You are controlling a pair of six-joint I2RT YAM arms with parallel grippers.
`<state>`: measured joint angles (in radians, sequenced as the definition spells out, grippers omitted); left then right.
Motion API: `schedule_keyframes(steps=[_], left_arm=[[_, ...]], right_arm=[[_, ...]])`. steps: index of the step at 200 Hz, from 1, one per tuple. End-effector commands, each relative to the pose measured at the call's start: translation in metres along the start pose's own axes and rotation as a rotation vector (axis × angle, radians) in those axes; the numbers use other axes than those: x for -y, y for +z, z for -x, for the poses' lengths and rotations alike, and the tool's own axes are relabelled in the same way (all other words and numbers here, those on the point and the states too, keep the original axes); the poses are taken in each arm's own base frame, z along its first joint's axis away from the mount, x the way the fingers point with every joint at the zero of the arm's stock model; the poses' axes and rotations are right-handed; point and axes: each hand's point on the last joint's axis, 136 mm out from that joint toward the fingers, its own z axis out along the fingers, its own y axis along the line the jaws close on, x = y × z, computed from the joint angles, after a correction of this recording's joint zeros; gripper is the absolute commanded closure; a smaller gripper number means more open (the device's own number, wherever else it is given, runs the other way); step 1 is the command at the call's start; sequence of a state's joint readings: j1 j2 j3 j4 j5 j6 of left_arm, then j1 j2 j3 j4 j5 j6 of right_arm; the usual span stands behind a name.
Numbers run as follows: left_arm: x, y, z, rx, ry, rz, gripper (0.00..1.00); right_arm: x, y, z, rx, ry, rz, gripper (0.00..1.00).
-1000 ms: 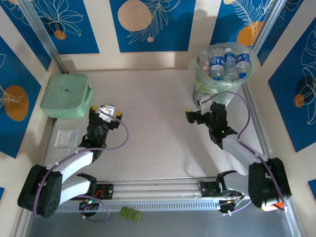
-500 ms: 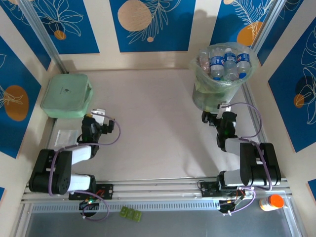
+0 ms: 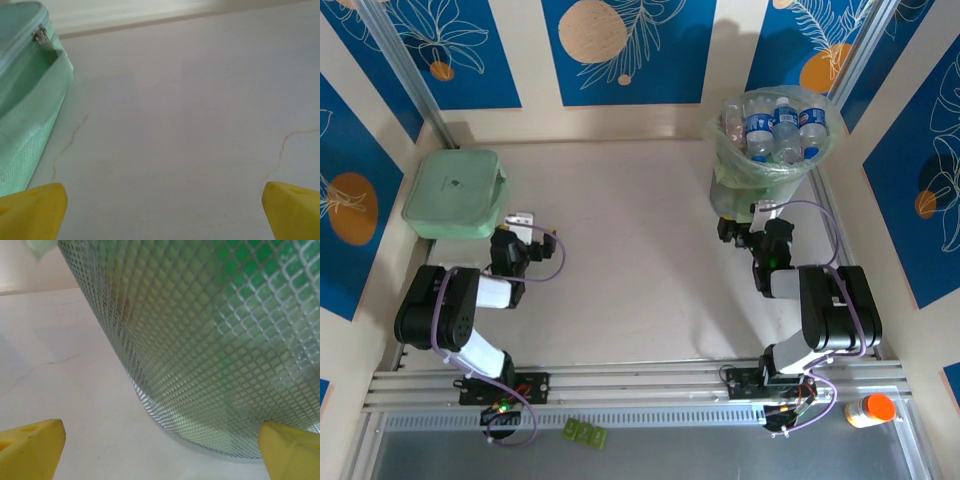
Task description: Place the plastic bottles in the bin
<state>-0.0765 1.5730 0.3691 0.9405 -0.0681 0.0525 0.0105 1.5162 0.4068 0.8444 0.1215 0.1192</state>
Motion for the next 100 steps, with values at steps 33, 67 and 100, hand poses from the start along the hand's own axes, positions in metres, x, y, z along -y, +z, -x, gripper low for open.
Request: schedule_keyframes(steps=[33,67,100], left_arm=[[0.006,0.002,0.005,0.007,0.002,-0.054,0.0],[0.004,0.003,0.005,0.0,-0.018,-0.064,0.0],[0.004,0.001,0.006,0.012,-0.014,-0.06,0.0]], right_arm=[[-0.017,-0.003,-0.007,-0.034,-0.015,0.171,0.01],[-0.007,0.0,-0.007,-0.043,0.006,0.109,0.01],[-0.008,0.001,-0.007,-0.04,-0.02,0.069,0.01]])
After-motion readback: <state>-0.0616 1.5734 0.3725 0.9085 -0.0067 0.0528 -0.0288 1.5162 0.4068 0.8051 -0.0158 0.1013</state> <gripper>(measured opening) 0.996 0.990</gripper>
